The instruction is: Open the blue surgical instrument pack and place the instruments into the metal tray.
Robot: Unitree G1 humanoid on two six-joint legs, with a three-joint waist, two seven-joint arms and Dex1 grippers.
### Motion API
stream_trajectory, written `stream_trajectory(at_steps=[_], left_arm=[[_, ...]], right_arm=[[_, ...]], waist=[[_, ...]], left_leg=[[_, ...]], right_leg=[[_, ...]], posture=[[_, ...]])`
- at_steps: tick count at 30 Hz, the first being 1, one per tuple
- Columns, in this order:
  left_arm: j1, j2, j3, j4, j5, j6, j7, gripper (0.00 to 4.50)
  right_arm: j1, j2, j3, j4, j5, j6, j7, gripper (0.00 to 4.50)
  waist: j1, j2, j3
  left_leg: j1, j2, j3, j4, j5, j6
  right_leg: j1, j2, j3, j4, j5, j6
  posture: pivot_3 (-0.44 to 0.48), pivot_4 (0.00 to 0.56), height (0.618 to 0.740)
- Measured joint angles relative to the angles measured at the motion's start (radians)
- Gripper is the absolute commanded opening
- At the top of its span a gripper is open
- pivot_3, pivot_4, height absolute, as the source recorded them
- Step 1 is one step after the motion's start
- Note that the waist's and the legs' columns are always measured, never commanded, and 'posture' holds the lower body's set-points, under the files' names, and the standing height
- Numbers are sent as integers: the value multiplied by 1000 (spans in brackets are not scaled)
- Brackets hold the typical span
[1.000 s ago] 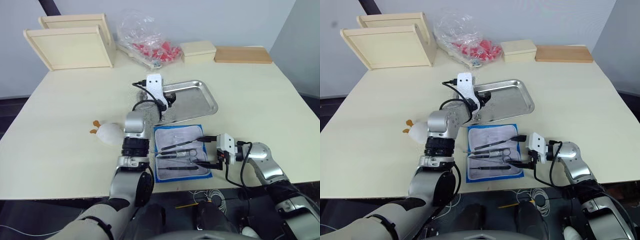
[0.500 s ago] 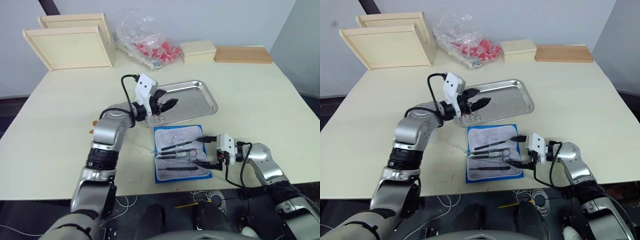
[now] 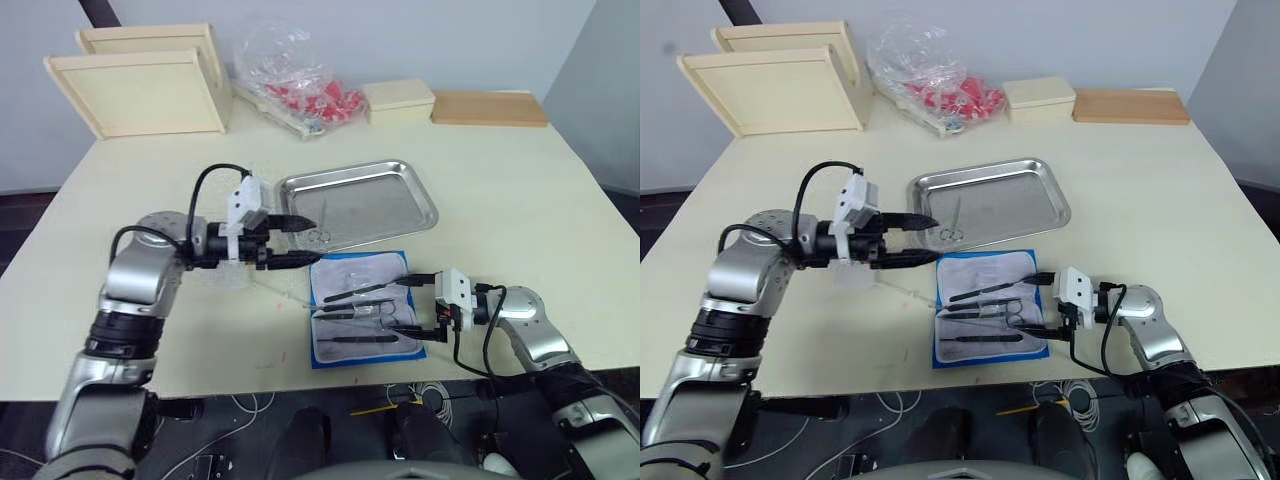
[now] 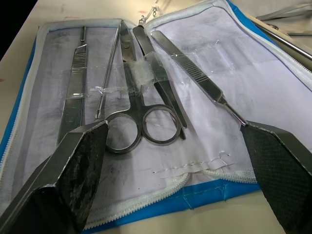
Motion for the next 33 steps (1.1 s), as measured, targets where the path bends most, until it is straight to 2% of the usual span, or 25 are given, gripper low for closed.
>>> stream_trajectory(at_steps=[4, 7, 13, 19, 24, 30, 32, 33], left_arm=[[30, 37, 0, -2, -7, -29, -65, 4346], [79, 112, 0, -19, -26, -68, -176, 4346], [103, 206, -10, -14, -90, -167, -202, 4346], [91, 219, -45, 16, -93, -220, -204, 4346], [69, 153, -71, 29, -7, -262, -167, 4346], [63, 26, -112, 28, 105, -281, -29, 4346], [62, -11, -131, 28, 142, -281, 24, 3821], [63, -31, -139, 28, 162, -281, 50, 3709]], right_arm=[[1, 2, 0, 0, 0, 0, -2, 4500], [4, 5, 0, -2, 1, 0, -3, 4500], [8, 0, -2, -5, 2, 1, -4, 4500], [12, 0, -3, -10, 2, 1, -6, 4500], [12, -1, -3, -10, 2, 1, -8, 4500], [13, 2, -3, -12, 2, 2, -11, 4500], [13, 2, -3, -12, 2, 2, -12, 4500], [13, 3, -3, -12, 2, 3, -12, 4500]], waist=[[0, 0, 0], [-3, 0, 0], [2, 1, 1], [3, 1, 1], [4, 0, 1], [3, -1, 0], [3, -1, 0], [3, -1, 0]], left_leg=[[0, 0, 0, 0, 0, 0], [0, 1, 1, -1, 0, 0], [0, 2, 0, -1, 0, 0], [0, 2, 1, -1, 0, 0], [0, 2, 1, -1, 0, 0], [0, 2, 1, -1, 0, 0], [0, 2, 1, -1, 0, 0], [0, 2, 1, -1, 0, 0]], right_leg=[[0, 0, 0, 0, 0, 0], [-1, 0, 1, 0, 0, 0], [-1, -5, 2, -1, 0, -1], [-1, -3, -1, -1, -1, -1], [-1, 0, -1, -1, 0, -1], [-1, 1, 0, -1, 0, 0], [-1, 1, 0, 0, 0, 0], [-1, 1, 0, 0, 0, 0]], posture=[[0, 150, 740], [0, 150, 740], [0, 150, 740], [0, 150, 740], [0, 150, 740], [0, 150, 740], [0, 150, 740], [0, 150, 740]])
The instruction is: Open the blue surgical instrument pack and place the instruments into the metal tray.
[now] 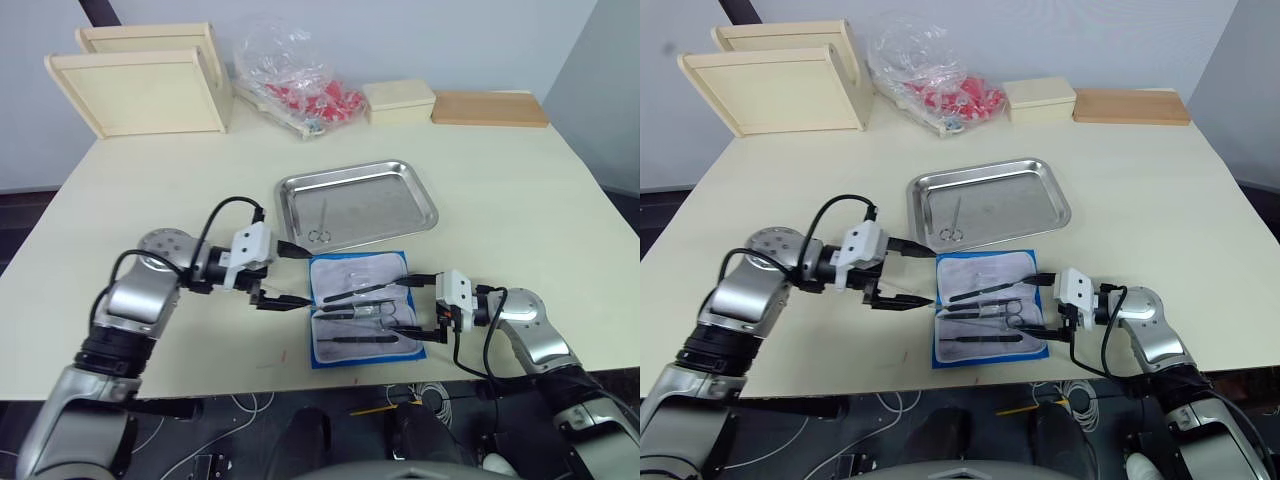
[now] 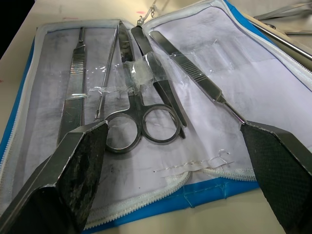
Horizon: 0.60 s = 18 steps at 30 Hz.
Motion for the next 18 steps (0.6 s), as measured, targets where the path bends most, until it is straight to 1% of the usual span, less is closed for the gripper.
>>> stream_trajectory(at_steps=[1, 2, 8, 13, 18], left_arm=[[0, -17, -8, 0, 17, 0, 21, 3012], [0, -24, -18, 0, 29, -2, 30, 2794], [5, -56, -40, 8, 66, -19, 46, 2794], [-2, -101, -42, 70, 78, -24, 49, 2794], [-13, -121, -43, 107, 87, -39, 43, 2794]], right_arm=[[0, 1, 0, 0, 0, 0, -1, 4500], [0, 2, 1, 0, 0, 1, -3, 4500], [0, 3, 2, 0, 0, 2, -7, 4500], [0, 3, 2, 0, 0, 2, -8, 4500], [0, 4, 2, 0, 0, 3, -8, 4500]], waist=[[-1, 0, 0], [-1, 0, 0], [-3, 0, 0], [-2, 0, 0], [-2, 0, 0]], left_leg=[[0, 0, 0, 0, 0, 0], [0, 0, 0, 0, 0, 0], [0, 0, 0, 0, 0, 0], [0, 0, 0, 0, 0, 0], [0, 0, 0, 0, 0, 0]], right_leg=[[0, 0, 0, 0, 0, 0], [0, 1, 0, 0, 0, 0], [0, 1, 0, 0, 1, -1], [0, 1, 0, 0, 1, -1], [0, 1, 0, 0, 1, -1]], posture=[[0, 150, 740], [0, 150, 740], [0, 150, 740], [0, 150, 740], [0, 150, 740]])
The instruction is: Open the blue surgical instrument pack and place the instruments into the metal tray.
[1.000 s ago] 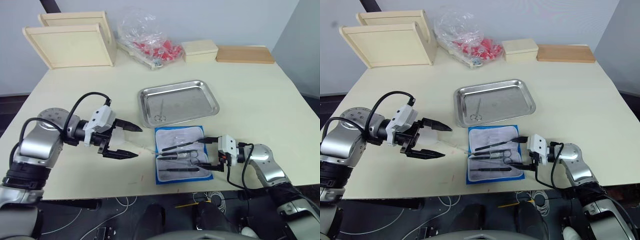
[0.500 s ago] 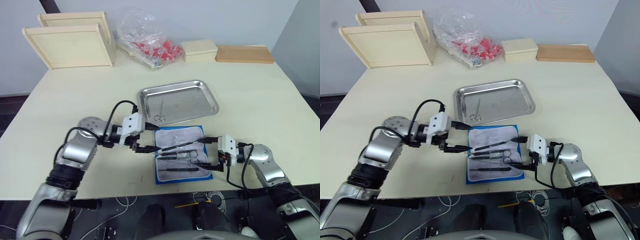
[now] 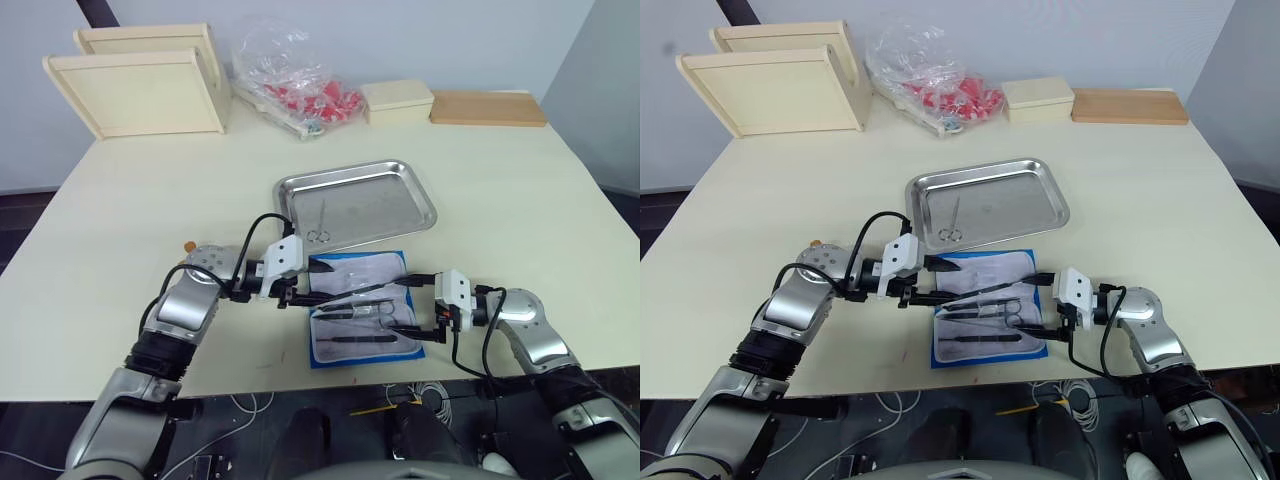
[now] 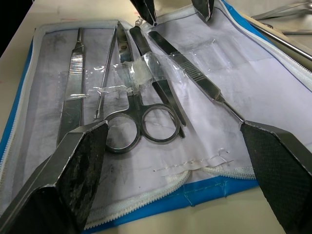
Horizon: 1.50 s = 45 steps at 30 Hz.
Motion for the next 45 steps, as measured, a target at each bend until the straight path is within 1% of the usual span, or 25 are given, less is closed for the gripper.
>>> stream_trajectory(at_steps=[11, 18, 21, 29, 30, 31, 34, 35, 43, 45], left_arm=[[-9, -38, -35, 47, 32, -51, -2, 2794], [-23, -64, -43, 108, 71, -95, 23, 2794], [-34, -67, -47, 133, 82, -117, 21, 2794], [-38, -65, -52, 134, 85, -124, -5, 2794], [-37, -65, -52, 133, 85, -123, -6, 2247], [-35, -65, -53, 131, 85, -120, -12, 1902], [-33, -66, -54, 129, 81, -112, -19, 444], [-33, -66, -54, 129, 78, -107, -22, 49], [-53, -56, -66, 118, 78, -62, -34, 49], [-63, -35, -75, 79, 83, -11, -53, 49]], right_arm=[[0, 0, 0, 0, 0, 1, -1, 4500], [2, -1, -1, -2, 0, 2, -3, 4500], [2, -1, 0, -3, 0, 4, -4, 4500], [2, -1, 0, -6, 0, 12, -4, 4500], [2, -1, 0, -6, 0, 13, -4, 4500], [2, -1, 0, -6, 0, 13, -4, 4500], [2, -1, 0, -6, 0, 15, -6, 4500], [2, -1, 0, -6, 0, 15, -7, 4500], [2, 0, 1, -6, 0, 15, -9, 4500], [1, 1, 3, -6, 0, 15, -9, 4500]], waist=[[0, 0, 0], [0, 0, -1], [0, 0, -1], [0, 1, -1], [0, 1, -1], [0, 1, -1], [0, 1, -1], [0, 1, -2], [0, 1, -2], [-2, 1, -2]], left_leg=[[0, 0, 0, 0, 0, 0], [0, 0, 0, 0, 0, 0], [0, 0, 0, 0, 0, 0], [0, 0, 0, 0, 0, 0], [0, 0, 0, 0, 0, 0], [0, 0, 0, 0, 0, 0], [1, 0, 0, 0, 0, 0], [1, 0, 0, 0, 0, 0], [1, -1, 0, 1, 0, 0], [0, -1, 0, 1, 0, 0]], right_leg=[[0, 0, 0, 0, 2, 2], [0, 0, 0, 0, 2, 2], [0, 0, 0, 0, 2, 2], [0, 0, 0, 0, 2, 2], [0, 0, 0, 0, 2, 2], [0, 0, 0, 0, 2, 2], [0, 0, 0, 0, 2, 2], [0, 0, 0, 0, 2, 2], [0, 1, 0, 0, 2, 2], [0, 2, 0, 0, 2, 2]], posture=[[0, 150, 740], [0, 150, 740], [0, 150, 740], [0, 150, 740], [0, 150, 740], [0, 150, 740], [0, 150, 740], [0, 150, 740], [0, 150, 740], [0, 150, 740]])
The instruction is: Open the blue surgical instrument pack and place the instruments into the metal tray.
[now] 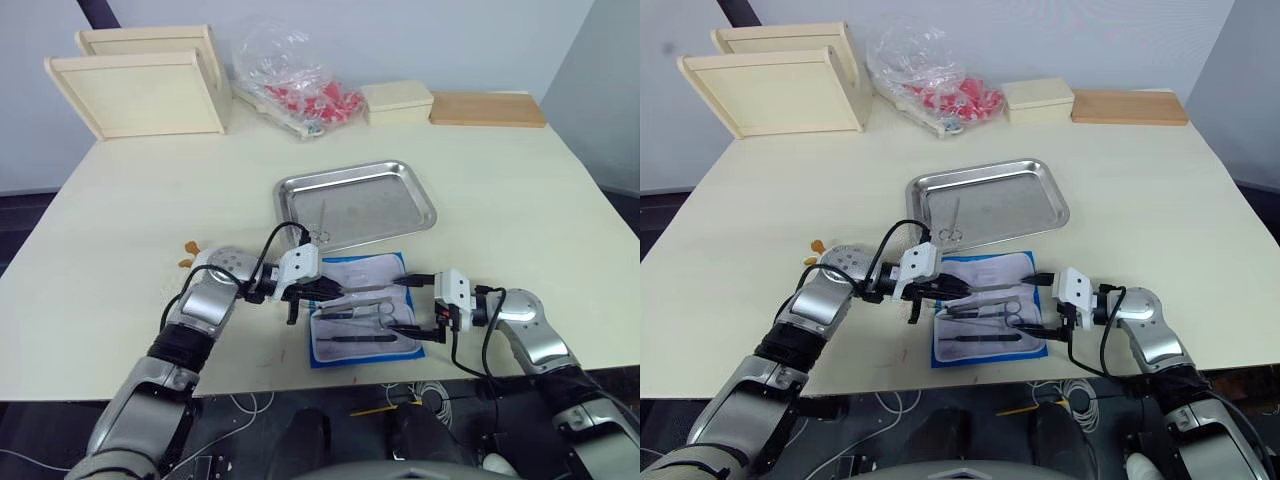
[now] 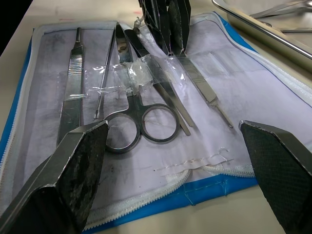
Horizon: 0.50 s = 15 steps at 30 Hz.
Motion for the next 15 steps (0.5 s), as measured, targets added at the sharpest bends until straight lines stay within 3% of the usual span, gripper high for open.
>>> stream_trajectory(at_steps=[15], left_arm=[[-67, 90, -60, -236, 45, 337, -16, 49]], right_arm=[[-2, 4, 1, 1, 0, 0, -1, 4500]], waist=[[-3, 0, 0]], left_leg=[[0, 0, 0, 0, 0, 0]], right_leg=[[0, 1, 0, 0, 0, 0]], posture=[[0, 150, 740]])
